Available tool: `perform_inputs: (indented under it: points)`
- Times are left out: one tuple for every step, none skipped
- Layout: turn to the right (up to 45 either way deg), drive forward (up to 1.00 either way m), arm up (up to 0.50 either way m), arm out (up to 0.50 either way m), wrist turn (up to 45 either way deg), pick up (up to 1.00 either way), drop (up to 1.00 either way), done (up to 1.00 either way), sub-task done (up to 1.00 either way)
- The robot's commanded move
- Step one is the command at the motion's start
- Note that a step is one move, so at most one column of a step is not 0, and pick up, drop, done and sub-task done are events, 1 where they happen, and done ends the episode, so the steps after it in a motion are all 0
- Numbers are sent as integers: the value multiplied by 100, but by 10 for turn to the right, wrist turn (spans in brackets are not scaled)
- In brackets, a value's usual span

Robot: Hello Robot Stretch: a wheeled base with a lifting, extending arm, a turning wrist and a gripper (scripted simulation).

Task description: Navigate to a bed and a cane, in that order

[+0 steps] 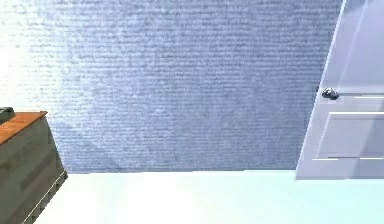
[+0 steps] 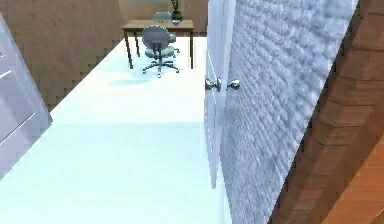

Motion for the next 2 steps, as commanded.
perform_inputs:
  points:
    - [450,0,0,0,0,0,0,0,0]
    - [210,0,0,0,0,0,0,0,0]
